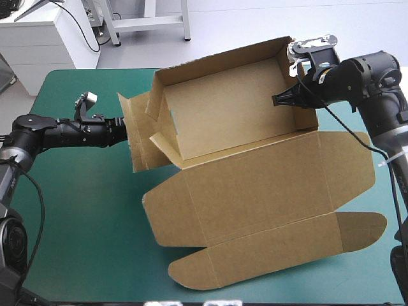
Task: Fold the box
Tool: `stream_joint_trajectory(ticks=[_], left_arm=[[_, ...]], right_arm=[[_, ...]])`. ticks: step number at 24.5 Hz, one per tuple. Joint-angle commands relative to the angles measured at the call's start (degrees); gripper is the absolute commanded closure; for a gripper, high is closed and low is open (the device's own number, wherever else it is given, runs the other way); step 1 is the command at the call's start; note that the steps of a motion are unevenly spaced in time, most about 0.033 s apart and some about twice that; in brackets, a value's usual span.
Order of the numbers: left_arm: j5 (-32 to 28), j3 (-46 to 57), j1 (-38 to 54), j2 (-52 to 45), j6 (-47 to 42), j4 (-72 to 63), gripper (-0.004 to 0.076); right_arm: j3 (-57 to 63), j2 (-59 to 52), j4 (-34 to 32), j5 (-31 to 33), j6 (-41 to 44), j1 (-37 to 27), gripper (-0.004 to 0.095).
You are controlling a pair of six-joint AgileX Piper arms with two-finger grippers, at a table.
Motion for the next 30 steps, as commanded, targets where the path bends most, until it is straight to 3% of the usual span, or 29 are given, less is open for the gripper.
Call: stream_joint_trajectory(ticks=[1,10,21,23,28,30], left_arm=[[3.63,-1.48,-1.57,-4.25,0.91,-8.89,0.0732],[7.53,-1.48,-4.45,-6.94,1.91,-13.15,0.0732],[8.13,-1.58,-4.45,-9.05,2.04,-17.41,0.0720],[9.71,-1.58,-4.45,-9.05,2.18,-18.66,0.0647],[10.04,-1.58,-4.45,-9.42,3.64,-22.65,0.0246],[10.04,-1.58,-4.45,-9.42,3.41,-22.64,0.0214]], right_arm=[[-1.57,-1.05,0.00,-4.40,1.16,-0.10,0.0914],[-1.57,0.73,-0.49,-5.91,2.83,-0.10,0.0914],[-1.57,0.73,-0.84,-5.81,2.91,-0.10,0.0914],[-1.57,0.73,-0.84,-5.57,2.91,-0.10,0.0914],[-1.57,0.73,-0.84,-5.49,2.91,-0.10,0.0914],[-1.57,0.73,-0.84,-5.49,2.91,-0.10,0.0914]])
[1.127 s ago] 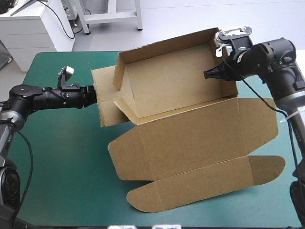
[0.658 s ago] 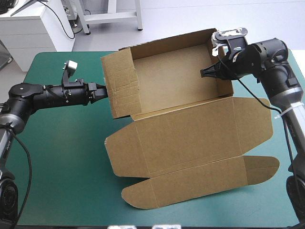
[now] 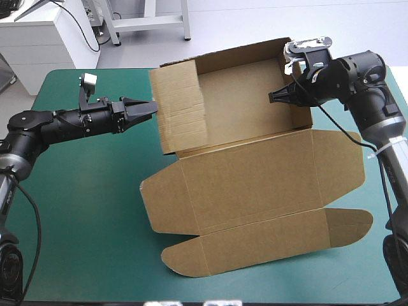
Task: Fold the box
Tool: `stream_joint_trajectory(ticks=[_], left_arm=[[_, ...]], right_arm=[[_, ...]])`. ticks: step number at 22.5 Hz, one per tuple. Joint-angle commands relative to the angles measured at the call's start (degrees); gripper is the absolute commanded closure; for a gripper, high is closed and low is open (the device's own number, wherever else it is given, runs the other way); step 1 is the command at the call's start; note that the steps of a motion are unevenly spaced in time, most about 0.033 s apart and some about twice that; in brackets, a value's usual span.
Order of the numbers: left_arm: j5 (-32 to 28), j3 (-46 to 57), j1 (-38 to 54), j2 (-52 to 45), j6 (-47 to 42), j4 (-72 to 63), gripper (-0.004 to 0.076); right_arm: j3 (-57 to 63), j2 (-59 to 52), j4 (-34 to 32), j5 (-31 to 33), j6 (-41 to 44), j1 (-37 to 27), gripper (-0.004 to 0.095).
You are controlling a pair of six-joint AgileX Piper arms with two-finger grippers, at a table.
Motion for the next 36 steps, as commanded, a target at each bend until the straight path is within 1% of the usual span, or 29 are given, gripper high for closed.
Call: stream_joint_trajectory(ticks=[1,4,7,11,15,17,18,20,21,22,23,24,25,26,28,32,34,36], left_arm=[[5.59,-1.58,-0.40,-2.48,0.20,-5.27,0.0214],[5.59,-1.58,-0.99,-2.48,0.41,-5.14,0.0214],[5.59,-1.58,-3.63,-2.48,0.30,-5.10,0.0214],[0.88,-1.58,-5.59,-2.37,-0.11,-5.65,0.0237],[0.74,-1.86,-5.73,-2.37,-0.12,-7.77,0.0264],[1.12,-3.31,-6.00,-2.37,-1.25,-6.00,0.0265],[0.34,-4.13,-6.26,-2.49,-2.47,-4.17,0.0265],[-2.99,-7.40,-8.06,-2.59,-7.61,5.61,0.0265],[-6.09,-9.23,-9.64,-2.82,-11.42,11.32,0.0265],[-8.13,-10.12,-10.66,-2.97,-12.97,13.94,0.0265],[-11.24,-10.85,-12.09,-3.50,-15.64,17.39,0.0265],[-13.24,-11.00,-12.89,-3.81,-16.60,18.79,0.0265],[-16.61,-11.05,-14.31,-4.60,-18.72,21.35,0.0265],[-19.80,-11.05,-15.72,-4.97,-20.99,24.27,0.0265],[-23.58,-11.05,-17.81,-5.19,-24.42,28.72,0.0265],[-28.53,-11.05,-21.33,-5.19,-30.43,38.54,0.0265],[-29.32,-11.05,-22.13,-5.19,-33.22,41.53,0.0265],[-30.81,-10.63,-23.22,-5.19,-34.08,42.73,0.0265]], right_arm=[[-1.57,-2.47,0.07,-3.16,0.41,-0.06,0.0914],[-1.57,-2.47,-0.02,-3.51,0.41,-0.06,0.0914],[-1.57,-2.47,0.11,-3.40,0.41,-0.06,0.0914],[-1.57,-2.47,0.91,-3.51,0.56,-0.06,0.0914],[-1.57,-2.47,1.68,-3.59,0.56,0.06,0.0914],[-1.57,-2.47,1.68,-3.96,0.63,0.06,0.0913],[-1.57,-2.47,1.55,-4.11,0.96,0.06,0.0913],[-1.57,-2.70,0.91,-5.13,1.76,0.79,0.0913],[-1.57,-2.94,-3.04,-5.38,3.61,2.14,0.0906],[-1.57,-2.91,-5.47,-5.38,4.68,3.37,0.0907],[-1.57,-2.91,-10.05,-5.27,7.11,5.47,0.0906],[-1.57,-2.91,-12.04,-5.27,8.44,6.62,0.0906],[-1.57,-2.91,-14.91,-5.27,10.60,8.42,0.0907],[-1.79,-2.91,-16.09,-5.40,12.15,9.52,0.0907],[-2.42,-2.96,-17.10,-5.40,13.39,10.40,0.0907],[-5.02,-3.18,-16.71,-3.91,13.65,10.62,0.0907],[-5.51,-3.18,-17.87,-3.20,13.65,11.16,0.0907],[-6.15,-3.18,-18.15,-3.02,13.65,11.76,0.0907]])
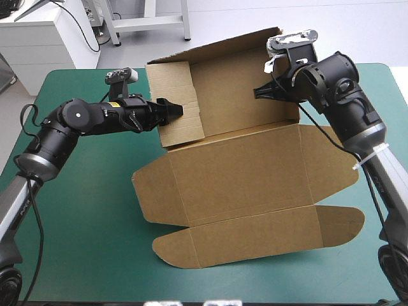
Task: Fold the box
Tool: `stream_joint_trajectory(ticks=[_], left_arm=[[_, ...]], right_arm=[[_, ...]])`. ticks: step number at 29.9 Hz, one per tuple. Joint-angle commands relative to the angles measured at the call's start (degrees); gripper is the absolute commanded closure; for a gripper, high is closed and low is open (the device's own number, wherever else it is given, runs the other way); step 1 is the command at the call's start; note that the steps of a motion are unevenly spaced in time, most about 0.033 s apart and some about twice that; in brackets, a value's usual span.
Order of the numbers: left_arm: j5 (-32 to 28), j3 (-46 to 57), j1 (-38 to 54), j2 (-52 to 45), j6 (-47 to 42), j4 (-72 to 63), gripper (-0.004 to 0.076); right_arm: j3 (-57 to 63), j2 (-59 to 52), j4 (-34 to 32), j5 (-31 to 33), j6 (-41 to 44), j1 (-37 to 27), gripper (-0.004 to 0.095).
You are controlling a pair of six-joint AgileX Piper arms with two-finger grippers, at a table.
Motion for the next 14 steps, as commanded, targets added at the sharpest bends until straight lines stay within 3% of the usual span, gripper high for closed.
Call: stream_joint_trajectory(ticks=[1,9,11,14], left_arm=[[-5.24,-1.29,-1.93,-2.30,-2.84,0.54,0.0265],[-8.31,-0.42,-3.33,-2.41,-3.45,1.61,0.0286],[-9.28,-0.42,-3.33,-2.41,-3.31,1.61,0.0349],[-10.16,-0.42,-3.33,-2.41,-2.37,1.58,0.0570]], right_arm=[[-3.01,-3.01,-2.30,-3.26,0.72,1.14,0.0907],[-3.61,-3.14,-4.73,-1.86,1.10,2.16,0.0907],[-3.61,-3.14,-4.73,-1.62,0.75,2.16,0.0907],[-3.61,-3.14,-4.73,-1.37,0.75,2.16,0.0907]])
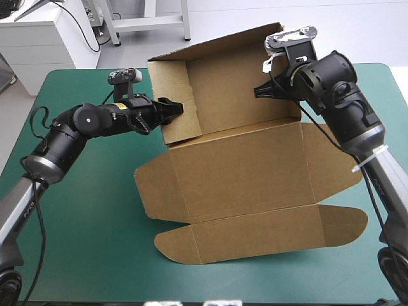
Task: Fold the box
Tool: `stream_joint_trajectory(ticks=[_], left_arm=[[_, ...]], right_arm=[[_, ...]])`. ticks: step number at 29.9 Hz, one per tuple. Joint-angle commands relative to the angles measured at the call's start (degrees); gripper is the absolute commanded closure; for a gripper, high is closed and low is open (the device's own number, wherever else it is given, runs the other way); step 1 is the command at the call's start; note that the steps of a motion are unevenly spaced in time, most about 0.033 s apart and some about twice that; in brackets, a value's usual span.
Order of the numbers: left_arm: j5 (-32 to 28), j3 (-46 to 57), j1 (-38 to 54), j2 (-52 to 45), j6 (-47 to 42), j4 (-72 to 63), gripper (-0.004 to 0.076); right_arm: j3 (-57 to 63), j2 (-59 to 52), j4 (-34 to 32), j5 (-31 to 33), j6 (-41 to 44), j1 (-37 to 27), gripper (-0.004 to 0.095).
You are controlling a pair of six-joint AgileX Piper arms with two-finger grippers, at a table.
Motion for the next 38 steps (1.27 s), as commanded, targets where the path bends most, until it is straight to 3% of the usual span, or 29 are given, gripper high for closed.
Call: stream_joint_trajectory(ticks=[1,2,8,14,20,25,35,38], left_arm=[[-4.12,-1.50,-0.49,-2.41,0.97,-2.45,0.0672],[-4.21,-1.50,-0.49,-2.41,1.63,-2.45,0.0727],[-3.72,-1.71,-0.49,-2.41,1.70,-2.00,0.0731],[-2.08,-4.39,-2.67,-2.41,-9.49,12.75,0.0731],[9.11,-10.78,-6.33,0.14,-23.34,34.03,0.0731],[18.64,-15.98,-6.33,4.56,-23.44,33.95,0.0731],[30.53,-20.74,-6.33,13.68,-23.58,34.08,0.0731],[34.45,-20.74,-6.33,16.30,-23.47,33.94,0.0731]], right_arm=[[-2.15,-3.03,-0.77,-3.20,0.14,0.16,0.0907],[-2.15,-3.03,-0.77,-3.07,0.14,0.16,0.0907],[-2.15,-2.44,-0.67,-1.88,0.39,0.16,0.0907],[-2.05,-1.08,-0.18,0.50,1.82,0.16,0.0907],[-1.75,2.35,4.04,3.96,1.77,0.04,0.0907],[0.66,4.61,11.95,3.96,0.12,-0.04,0.0907],[11.65,4.98,13.78,3.96,-0.95,-0.38,0.0908],[12.82,5.82,17.66,3.96,-2.90,-2.40,0.0909]])
